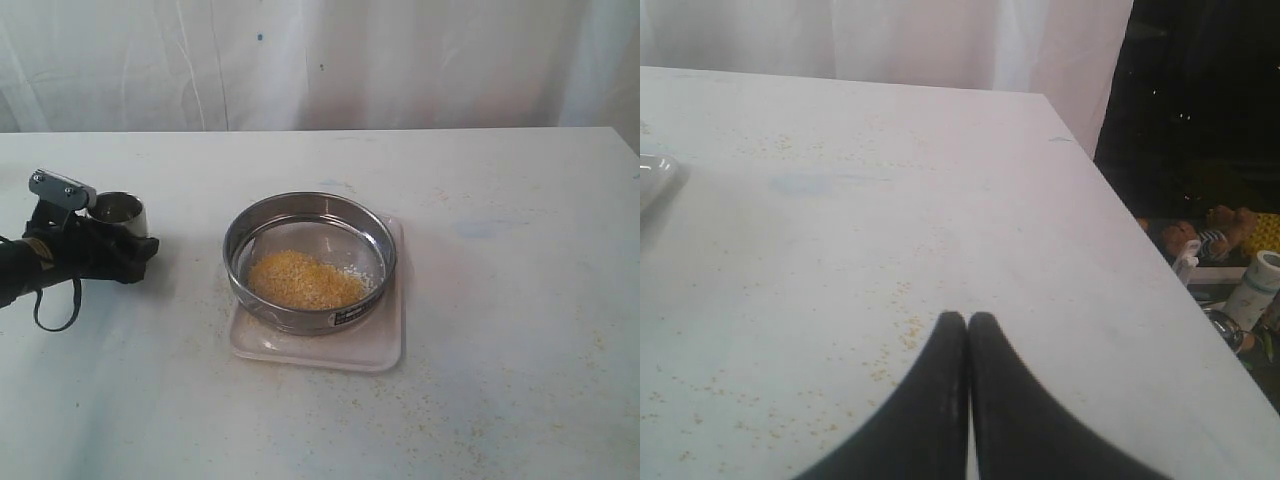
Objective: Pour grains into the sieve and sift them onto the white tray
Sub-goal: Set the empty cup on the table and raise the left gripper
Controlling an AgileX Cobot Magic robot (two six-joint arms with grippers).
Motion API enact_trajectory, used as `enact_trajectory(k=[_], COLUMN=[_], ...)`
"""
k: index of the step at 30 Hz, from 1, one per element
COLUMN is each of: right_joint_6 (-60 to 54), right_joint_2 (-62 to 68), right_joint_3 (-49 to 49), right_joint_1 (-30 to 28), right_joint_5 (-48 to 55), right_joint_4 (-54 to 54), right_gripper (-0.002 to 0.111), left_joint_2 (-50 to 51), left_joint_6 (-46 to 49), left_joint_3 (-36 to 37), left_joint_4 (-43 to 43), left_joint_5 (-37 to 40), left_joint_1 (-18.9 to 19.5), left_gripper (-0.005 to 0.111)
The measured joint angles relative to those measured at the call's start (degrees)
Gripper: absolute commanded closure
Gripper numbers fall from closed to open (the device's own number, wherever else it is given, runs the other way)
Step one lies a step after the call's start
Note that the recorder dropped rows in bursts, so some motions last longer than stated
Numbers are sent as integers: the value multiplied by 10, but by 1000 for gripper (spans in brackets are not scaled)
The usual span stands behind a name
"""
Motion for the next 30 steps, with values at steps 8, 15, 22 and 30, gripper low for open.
enact_trajectory(k=[8, 15, 22, 30], right_joint_6=[0, 0, 0, 0], right_joint_2=[0, 0, 0, 0], right_joint_3=[0, 0, 0, 0], right_joint_1=[0, 0, 0, 0], right_joint_5=[0, 0, 0, 0], right_joint_4=[0, 0, 0, 0], right_gripper=[108, 108, 108, 108], left_joint_2=[0, -34, -157, -383], left_joint_6=[8, -36, -81, -232], left_joint_3=[0, 0, 0, 0], left_joint_4=[-43, 36, 90, 112], left_joint_5=[-51, -81, -67, 139], left_joint_1=[0, 0, 0, 0], left_gripper=[2, 2, 3, 86])
